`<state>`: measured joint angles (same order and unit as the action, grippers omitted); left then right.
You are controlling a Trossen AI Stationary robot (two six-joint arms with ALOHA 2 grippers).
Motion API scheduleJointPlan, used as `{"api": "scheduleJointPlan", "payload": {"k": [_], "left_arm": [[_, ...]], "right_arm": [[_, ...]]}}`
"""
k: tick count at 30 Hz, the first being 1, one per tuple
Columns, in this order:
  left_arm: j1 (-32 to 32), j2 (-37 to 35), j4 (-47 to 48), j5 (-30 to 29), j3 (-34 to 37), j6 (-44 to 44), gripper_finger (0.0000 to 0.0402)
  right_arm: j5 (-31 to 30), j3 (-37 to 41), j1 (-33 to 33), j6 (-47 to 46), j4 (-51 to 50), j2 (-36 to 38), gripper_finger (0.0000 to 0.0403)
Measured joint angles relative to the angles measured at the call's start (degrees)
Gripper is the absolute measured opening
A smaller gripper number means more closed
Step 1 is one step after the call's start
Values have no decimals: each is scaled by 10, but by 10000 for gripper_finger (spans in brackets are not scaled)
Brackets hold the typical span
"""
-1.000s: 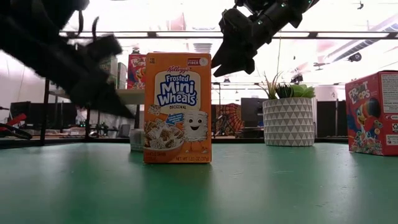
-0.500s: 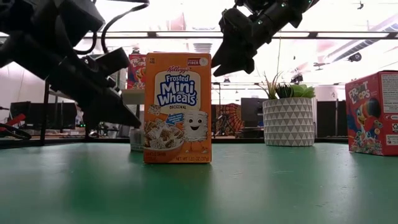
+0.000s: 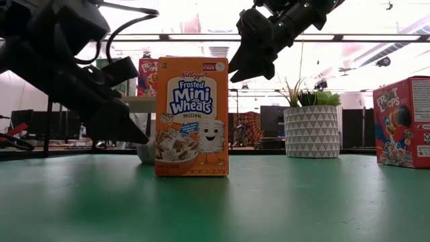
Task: Stack cereal on shelf
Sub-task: Put the green cereal box on the shelf aligned with other green cereal boxes
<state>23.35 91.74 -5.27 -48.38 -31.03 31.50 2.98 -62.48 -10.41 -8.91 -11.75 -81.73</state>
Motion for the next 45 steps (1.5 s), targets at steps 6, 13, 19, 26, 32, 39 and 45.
{"api": "scheduleJointPlan", "payload": {"k": [6,13,19,26,32,39,45], "left_arm": [[29,0,37,25,0,89,0],[64,1,79,53,0,175,0],[66,0,80,38,-2,174,0],[66,0,80,11,-16,144,0],[66,0,82,-21,-24,122,0],[65,0,84,-27,-23,124,0],[65,0,85,-31,-22,125,0]], "right_arm": [[0,0,0,-4,0,0,208],[0,0,0,-5,-2,0,208],[0,0,0,-5,-1,0,208],[1,0,0,-5,-1,0,208],[1,0,0,-5,0,0,208],[41,0,15,-9,63,-43,208],[96,-13,18,-33,173,-145,208]]}}
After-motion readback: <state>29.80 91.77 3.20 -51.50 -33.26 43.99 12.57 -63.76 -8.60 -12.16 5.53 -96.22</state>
